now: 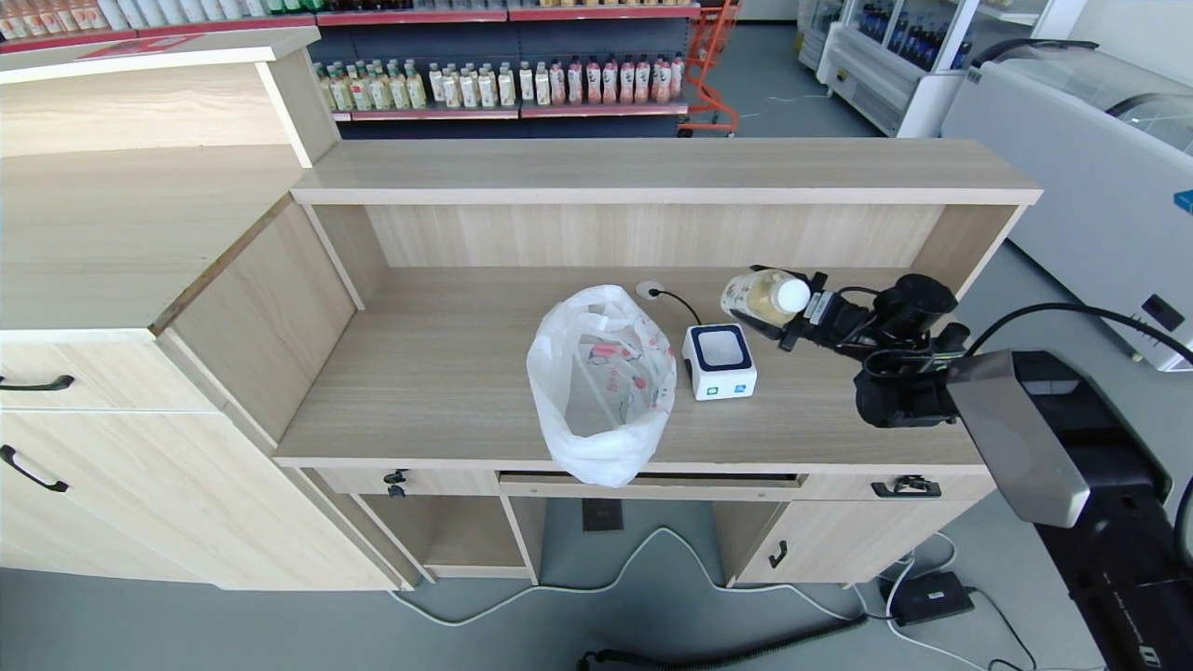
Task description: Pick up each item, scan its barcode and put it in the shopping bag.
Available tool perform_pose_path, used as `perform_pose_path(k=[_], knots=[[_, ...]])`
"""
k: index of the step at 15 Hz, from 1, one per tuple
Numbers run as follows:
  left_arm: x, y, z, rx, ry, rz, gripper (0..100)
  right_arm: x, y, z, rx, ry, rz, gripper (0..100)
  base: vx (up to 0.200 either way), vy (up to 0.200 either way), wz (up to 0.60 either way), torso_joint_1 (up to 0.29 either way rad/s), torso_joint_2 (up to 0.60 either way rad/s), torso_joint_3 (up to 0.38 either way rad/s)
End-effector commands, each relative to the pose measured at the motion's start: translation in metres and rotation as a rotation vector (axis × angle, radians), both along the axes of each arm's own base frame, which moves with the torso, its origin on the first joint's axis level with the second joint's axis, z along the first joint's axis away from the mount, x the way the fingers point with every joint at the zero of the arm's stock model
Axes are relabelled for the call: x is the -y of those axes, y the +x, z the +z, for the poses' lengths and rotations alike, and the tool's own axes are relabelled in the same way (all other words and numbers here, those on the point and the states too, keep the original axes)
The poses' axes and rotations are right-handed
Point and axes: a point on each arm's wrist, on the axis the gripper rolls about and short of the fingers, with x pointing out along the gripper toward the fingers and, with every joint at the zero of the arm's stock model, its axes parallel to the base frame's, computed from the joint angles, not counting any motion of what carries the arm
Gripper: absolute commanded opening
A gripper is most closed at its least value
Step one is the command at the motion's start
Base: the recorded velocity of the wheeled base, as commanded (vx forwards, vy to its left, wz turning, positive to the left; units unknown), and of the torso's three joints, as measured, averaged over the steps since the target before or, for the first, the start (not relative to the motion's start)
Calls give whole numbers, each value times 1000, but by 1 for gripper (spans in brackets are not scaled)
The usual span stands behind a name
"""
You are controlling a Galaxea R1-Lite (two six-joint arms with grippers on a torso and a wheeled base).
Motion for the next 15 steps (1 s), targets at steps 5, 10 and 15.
perform_pose_path(k=[5,10,15], knots=[[0,0,0,0,0,0,100,9,-10,26,-11,29,-17,0,0,0,0,0,0,0],[0,0,0,0,0,0,100,35,-92,85,-314,486,-229,0,0,0,0,0,0,0],[0,0,0,0,0,0,100,57,-183,77,-439,516,-424,0,0,0,0,0,0,0]])
